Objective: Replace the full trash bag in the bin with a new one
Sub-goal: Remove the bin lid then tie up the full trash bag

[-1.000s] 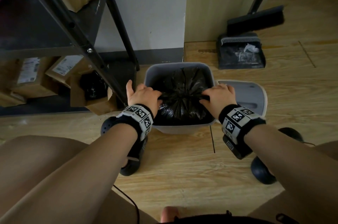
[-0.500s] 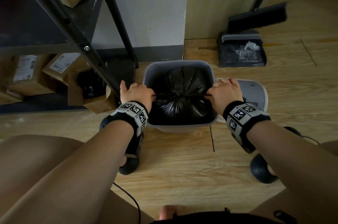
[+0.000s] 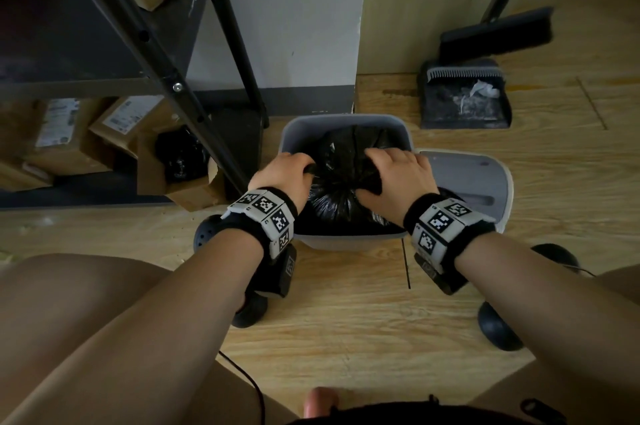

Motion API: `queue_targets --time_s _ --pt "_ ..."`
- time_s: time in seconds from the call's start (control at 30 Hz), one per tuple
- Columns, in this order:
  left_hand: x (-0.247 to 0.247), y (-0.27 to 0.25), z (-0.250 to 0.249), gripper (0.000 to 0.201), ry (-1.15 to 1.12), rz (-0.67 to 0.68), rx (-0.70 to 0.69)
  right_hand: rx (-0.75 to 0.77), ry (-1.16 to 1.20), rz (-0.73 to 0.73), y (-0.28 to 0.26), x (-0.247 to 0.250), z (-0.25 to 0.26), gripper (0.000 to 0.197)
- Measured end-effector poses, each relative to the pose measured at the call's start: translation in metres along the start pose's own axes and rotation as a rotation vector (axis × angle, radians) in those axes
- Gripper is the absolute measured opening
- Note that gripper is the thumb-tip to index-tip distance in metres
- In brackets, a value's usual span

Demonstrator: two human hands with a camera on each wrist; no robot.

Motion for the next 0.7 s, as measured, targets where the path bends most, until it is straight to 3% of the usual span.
queue_targets --time_s 0.13,0.3,0.43,0.5,0.57,0.7 --pt "-0.002 -0.005 -0.01 0.036 -0.047 0.032 -0.073 0.064 -0.131 0.064 0.002 -0.008 0.022 0.071" --pt "-0.012 -0.015 -0.014 0.068 0.087 0.237 -0.116 0.044 -0.214 0.124 0.013 -0.013 0.029 0.047" --pt "-0.022 -0.024 -0.009 0.076 0.197 0.311 -0.118 0.067 -0.269 0.174 0.018 -0.011 0.033 0.034" --pt "-0.025 -0.025 -0.005 0.073 0.209 0.292 -0.107 0.068 -0.24 0.171 0.018 -0.01 0.033 0.036" --pt "-0.024 -0.023 -0.006 0.056 0.149 0.222 -0.099 0.033 -0.122 0.154 0.015 -0.009 0.032 0.044" --pt "-0.014 -0.017 -0.014 0.048 -0.056 0.083 -0.017 -0.168 0.156 0.123 0.005 -0.006 0.021 0.075"
Point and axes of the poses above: each hand's wrist, its own y-axis towards the middle knuckle, its own x-axis out of the back of the hand, z = x × y, the point moved 2 cm from there along y, towards the middle knuckle, and after that the axes turned 5 degrees about -y, right-handed, at the moved point
